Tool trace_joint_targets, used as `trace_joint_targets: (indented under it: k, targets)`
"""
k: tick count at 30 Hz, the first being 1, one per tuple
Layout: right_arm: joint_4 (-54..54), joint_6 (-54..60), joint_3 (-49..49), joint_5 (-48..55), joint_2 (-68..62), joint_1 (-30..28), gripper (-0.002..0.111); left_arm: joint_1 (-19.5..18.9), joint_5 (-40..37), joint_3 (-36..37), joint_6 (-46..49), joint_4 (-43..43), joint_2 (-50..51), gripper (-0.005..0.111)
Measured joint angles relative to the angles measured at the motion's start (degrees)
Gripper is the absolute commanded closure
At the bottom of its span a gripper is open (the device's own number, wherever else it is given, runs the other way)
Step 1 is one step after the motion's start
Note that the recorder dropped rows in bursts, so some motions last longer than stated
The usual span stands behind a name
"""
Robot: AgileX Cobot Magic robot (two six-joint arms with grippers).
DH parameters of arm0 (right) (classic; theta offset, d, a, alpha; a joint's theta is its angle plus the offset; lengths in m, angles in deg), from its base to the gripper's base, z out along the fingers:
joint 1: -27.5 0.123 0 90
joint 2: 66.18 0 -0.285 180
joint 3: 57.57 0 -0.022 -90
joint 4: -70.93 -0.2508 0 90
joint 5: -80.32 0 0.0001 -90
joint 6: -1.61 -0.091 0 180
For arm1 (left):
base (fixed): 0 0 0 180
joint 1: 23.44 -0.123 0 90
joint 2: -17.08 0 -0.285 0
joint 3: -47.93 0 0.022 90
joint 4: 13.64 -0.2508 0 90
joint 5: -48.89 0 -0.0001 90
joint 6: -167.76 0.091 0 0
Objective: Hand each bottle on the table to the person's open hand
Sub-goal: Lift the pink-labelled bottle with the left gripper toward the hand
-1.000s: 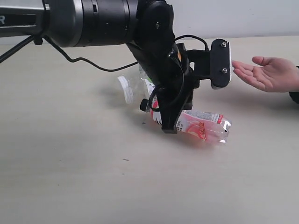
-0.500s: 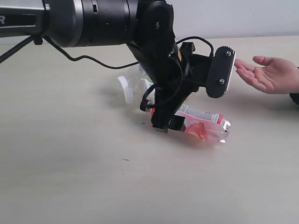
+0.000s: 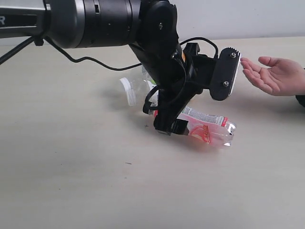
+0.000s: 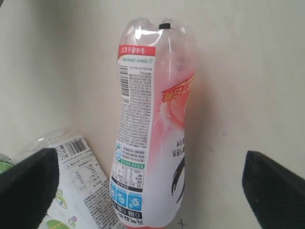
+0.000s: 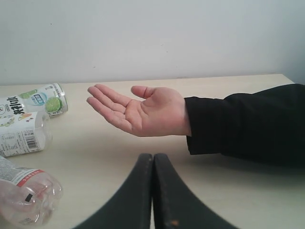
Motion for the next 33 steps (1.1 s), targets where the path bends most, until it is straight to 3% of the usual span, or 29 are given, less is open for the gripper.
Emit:
trace_joint_targets:
  k: [16, 33]
  targets:
    - [0.00, 0.00, 0.00, 0.00, 0.00, 0.00, 0.108, 0.00, 0.47, 0.00, 0.00, 0.00, 0.12, 0.001]
    - [0.00, 0.00, 0.00, 0.00, 0.00, 0.00, 0.108, 0.00, 6.92, 0.14, 0.00, -0.10, 7.70, 0.002]
